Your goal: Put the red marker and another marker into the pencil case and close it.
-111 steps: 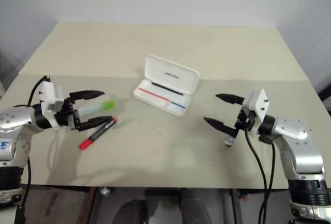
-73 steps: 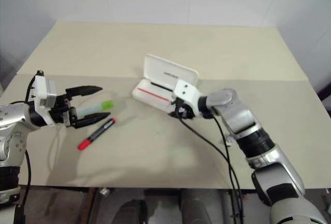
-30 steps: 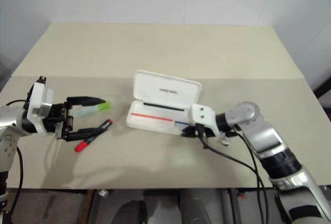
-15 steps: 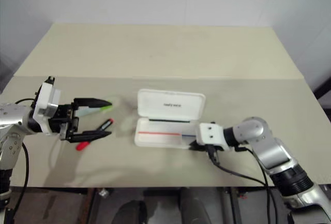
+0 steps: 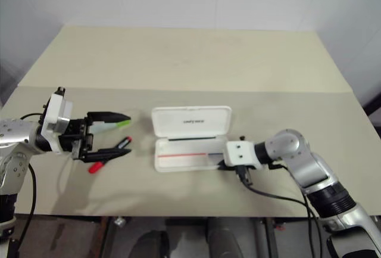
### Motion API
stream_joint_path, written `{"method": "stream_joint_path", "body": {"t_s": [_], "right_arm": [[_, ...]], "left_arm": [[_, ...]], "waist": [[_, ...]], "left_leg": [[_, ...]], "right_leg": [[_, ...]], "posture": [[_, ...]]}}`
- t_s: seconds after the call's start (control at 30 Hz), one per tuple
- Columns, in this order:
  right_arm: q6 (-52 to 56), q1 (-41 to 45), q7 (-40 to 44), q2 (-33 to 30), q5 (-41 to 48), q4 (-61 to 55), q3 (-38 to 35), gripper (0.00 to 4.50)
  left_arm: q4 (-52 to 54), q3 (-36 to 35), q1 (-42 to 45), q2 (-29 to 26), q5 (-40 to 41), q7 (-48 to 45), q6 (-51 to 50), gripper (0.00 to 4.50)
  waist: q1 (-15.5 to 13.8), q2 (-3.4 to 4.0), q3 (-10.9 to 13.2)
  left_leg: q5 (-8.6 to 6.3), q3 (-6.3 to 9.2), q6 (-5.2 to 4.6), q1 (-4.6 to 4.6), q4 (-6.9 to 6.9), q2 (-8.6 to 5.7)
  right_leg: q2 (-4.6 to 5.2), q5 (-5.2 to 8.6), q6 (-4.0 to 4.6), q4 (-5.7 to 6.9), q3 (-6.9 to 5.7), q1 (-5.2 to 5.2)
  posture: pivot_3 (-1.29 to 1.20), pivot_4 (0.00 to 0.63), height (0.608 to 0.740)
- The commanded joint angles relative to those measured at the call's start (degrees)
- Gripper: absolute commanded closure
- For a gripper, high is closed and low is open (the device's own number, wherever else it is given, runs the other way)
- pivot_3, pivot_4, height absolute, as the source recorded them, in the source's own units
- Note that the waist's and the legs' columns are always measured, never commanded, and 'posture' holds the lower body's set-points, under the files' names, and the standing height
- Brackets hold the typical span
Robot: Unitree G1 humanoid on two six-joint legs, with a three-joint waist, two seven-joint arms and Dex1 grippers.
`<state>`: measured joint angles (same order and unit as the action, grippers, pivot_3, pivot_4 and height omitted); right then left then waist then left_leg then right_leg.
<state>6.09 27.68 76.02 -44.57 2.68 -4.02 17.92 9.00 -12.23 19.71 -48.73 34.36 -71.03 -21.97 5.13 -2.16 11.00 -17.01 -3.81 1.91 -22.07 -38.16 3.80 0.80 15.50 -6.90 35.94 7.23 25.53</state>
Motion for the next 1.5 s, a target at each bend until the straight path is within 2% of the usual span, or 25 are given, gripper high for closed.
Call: {"method": "stream_joint_path", "body": {"t_s": [0.03,0.07,0.17,0.37,0.5,0.53,0.87,1.2,1.5], "right_arm": [[0.5,0.7,0.3,0.4,0.2,-0.1,0.5,4.45],[0.7,0.9,0.0,1.0,0.3,0.0,0.3,4.45],[4.1,1.2,0.4,1.2,0.8,-1.2,0.6,3.68],[2.7,1.8,-0.8,3.4,2.8,-2.4,-1.4,1.62],[2.8,1.9,0.4,2.5,5.2,-4.1,-2.7,0.18],[3.1,1.9,0.6,2.2,5.8,-4.5,-3.1,0.01],[2.6,-0.4,1.6,-0.9,9.0,-3.6,-5.4,0.01],[4.5,-2.1,-0.9,2.8,12.4,-3.6,-6.8,0.01],[1.5,-2.2,-2.7,6.9,16.2,-1.9,-9.4,0.01]], "left_arm": [[1.2,-0.7,1.0,0.1,0.8,0.3,0.9,0.00],[1.1,-0.6,1.1,0.2,0.8,0.3,0.9,0.00],[0.9,-0.6,1.3,0.3,0.6,0.3,1.1,0.00],[0.3,-0.5,1.6,0.6,0.3,0.4,2.0,0.00],[0.6,-0.5,1.3,0.3,0.2,0.2,2.4,0.00],[0.6,-0.5,1.2,0.2,0.1,0.1,2.5,0.00],[-0.9,-2.5,-1.8,-2.1,-2.9,0.0,6.2,0.00],[-0.8,-2.5,-2.0,-2.3,-2.5,0.9,5.6,0.00],[-0.7,-1.8,-1.8,-1.6,-2.3,1.7,5.5,0.00]], "waist": [[-0.1,0.00,0.0],[-0.2,0.00,0.0],[-0.2,-0.01,0.0],[-0.3,-0.01,0.0],[-0.3,-0.01,0.0],[-0.3,-0.01,0.0],[-0.3,-0.01,0.0],[-0.3,-0.02,0.0],[-0.3,-0.02,0.0]], "left_leg": [[0.00,0.00,0.00,0.00,0.00,0.00],[0.00,0.00,0.00,0.01,-0.01,0.00],[0.00,0.00,0.00,0.02,-0.03,0.00],[0.00,0.00,0.00,0.01,-0.03,0.00],[0.00,0.00,0.00,0.01,-0.03,0.00],[0.00,0.00,0.00,0.00,-0.03,0.00],[0.00,0.00,0.00,0.01,-0.02,0.00],[0.00,-0.01,0.00,0.01,-0.03,0.00],[0.00,-0.02,0.00,0.02,-0.03,0.00]], "right_leg": [[0.00,0.00,0.00,0.01,0.00,0.00],[0.00,0.00,0.00,0.02,0.00,0.00],[0.00,0.00,0.00,0.05,0.01,0.00],[0.00,-0.01,0.00,0.06,0.01,0.00],[0.00,-0.01,0.00,0.04,0.01,0.00],[0.00,-0.01,-0.01,0.05,0.01,0.00],[0.00,0.00,0.01,0.03,0.01,0.00],[0.00,0.00,0.00,0.05,0.01,0.00],[0.00,-0.01,-0.01,0.08,0.01,0.00]], "posture": [[0.00,0.150,0.740],[0.00,0.150,0.740],[0.00,0.150,0.740],[0.00,0.150,0.740],[0.00,0.150,0.740],[0.00,0.150,0.740],[0.00,0.150,0.740],[0.00,0.150,0.740],[0.00,0.150,0.740]]}}
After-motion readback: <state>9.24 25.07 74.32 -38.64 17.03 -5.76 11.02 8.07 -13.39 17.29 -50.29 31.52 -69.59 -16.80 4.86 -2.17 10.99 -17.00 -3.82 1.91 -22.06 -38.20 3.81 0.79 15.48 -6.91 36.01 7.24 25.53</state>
